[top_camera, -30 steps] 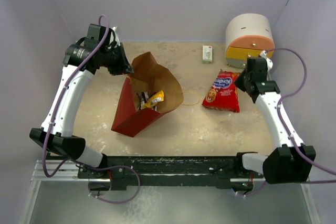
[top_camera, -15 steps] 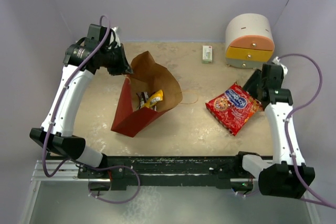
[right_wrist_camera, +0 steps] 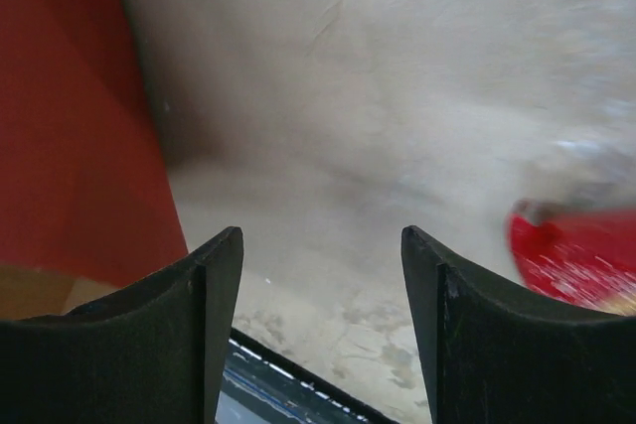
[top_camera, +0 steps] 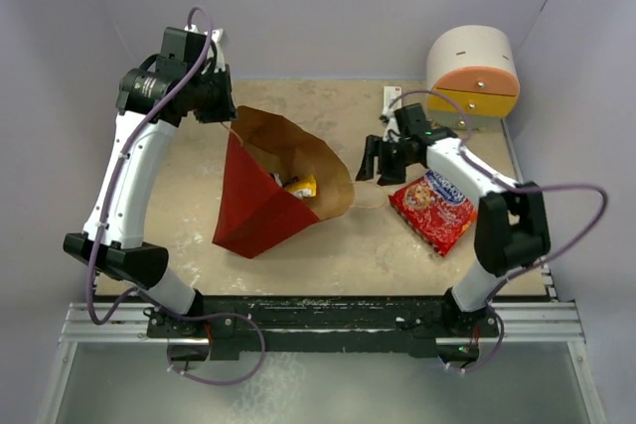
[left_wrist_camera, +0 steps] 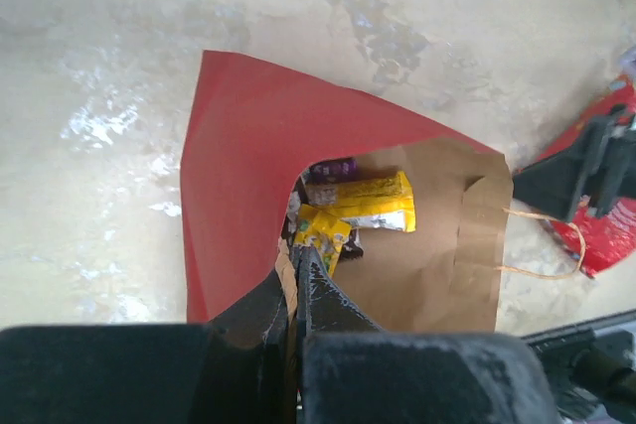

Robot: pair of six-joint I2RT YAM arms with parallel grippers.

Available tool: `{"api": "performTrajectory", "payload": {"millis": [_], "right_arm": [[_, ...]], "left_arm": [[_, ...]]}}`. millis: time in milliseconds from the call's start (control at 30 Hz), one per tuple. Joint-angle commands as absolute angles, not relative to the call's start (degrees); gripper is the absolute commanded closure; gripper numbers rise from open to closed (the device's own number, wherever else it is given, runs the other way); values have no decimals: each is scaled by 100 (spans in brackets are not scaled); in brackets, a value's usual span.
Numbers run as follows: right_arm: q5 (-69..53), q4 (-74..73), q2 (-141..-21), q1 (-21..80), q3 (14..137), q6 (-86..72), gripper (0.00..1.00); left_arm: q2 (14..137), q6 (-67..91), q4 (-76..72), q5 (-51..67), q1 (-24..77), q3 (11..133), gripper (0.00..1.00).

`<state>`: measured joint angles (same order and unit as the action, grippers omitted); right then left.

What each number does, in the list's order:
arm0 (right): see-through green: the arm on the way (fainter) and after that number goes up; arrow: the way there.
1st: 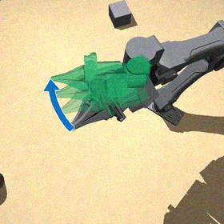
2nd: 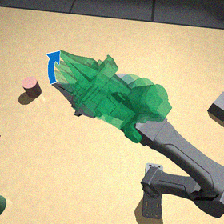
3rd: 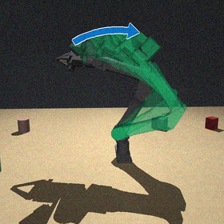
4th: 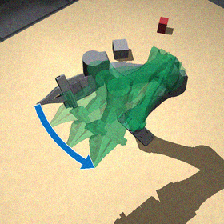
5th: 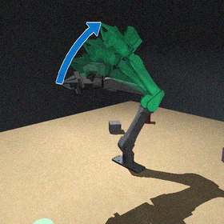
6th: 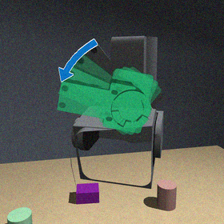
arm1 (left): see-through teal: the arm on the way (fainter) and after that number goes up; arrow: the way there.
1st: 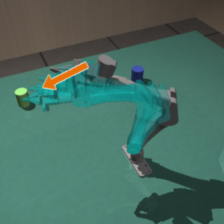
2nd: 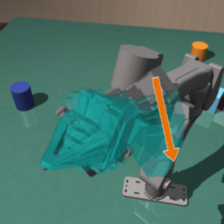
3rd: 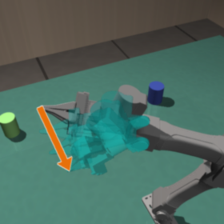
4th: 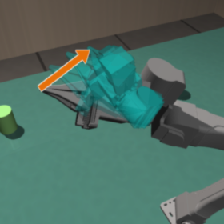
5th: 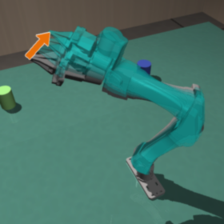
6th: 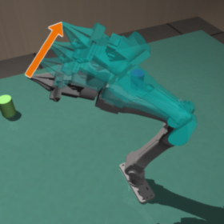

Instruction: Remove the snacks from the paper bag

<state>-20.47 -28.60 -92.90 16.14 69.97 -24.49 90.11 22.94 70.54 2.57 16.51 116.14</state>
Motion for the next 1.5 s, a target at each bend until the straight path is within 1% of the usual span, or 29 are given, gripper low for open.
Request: {"api": "performTrajectory", "payload": {"millis": [0,167,333,433,600,667,733,833,967,1100,1200,1333,1400,1467], "right_arm": [[-2567,-2939,-9871,2263,7690,-2570,33],[-2822,-2962,-10330,2881,8315,-2794,34],[-3062,-2849,-10473,3327,8593,-2906,34],[-2863,-3033,-10445,3344,8511,-2773,35],[-2046,-3324,-10043,3348,8059,-2330,34],[-1819,-3239,-9775,3344,7784,-2235,34],[-1507,-2929,-9464,3342,7541,-2156,33],[-1386,-2382,-8889,3347,7113,-2081,33],[-1382,-1666,-8096,3378,6653,-1847,32],[-1728,-1053,-7606,3573,6406,-1340,31],[-1940,-376,-7258,3961,6117,-754,28],[-2008,942,-6807,4719,5269,112,28],[-2124,1471,-6800,4969,5062,264,28],[-1872,1863,-6974,5191,4982,217,29]], "left_arm": [[9195,1567,6736,-464,1617,12392,100],[9410,1257,6507,-520,1612,12950,100],[9620,1176,6369,0,1612,13318,100],[9467,1211,6310,646,1622,12625,100],[8562,1844,5812,1447,1621,10413,100],[8210,2142,5482,1935,1624,9731,100],[8020,2388,5382,2092,1625,9347,100],[7937,2539,5491,2159,1620,9181,100],[7985,2598,5629,2270,1625,9374,100],[8133,2738,5708,2582,1621,9688,100],[8156,2818,5713,2750,1626,9754,100],[8082,2934,5777,2811,1632,9628,100],[7996,3072,5684,2955,1633,9482,100],[7928,3200,5612,3041,1631,9346,100]]}}
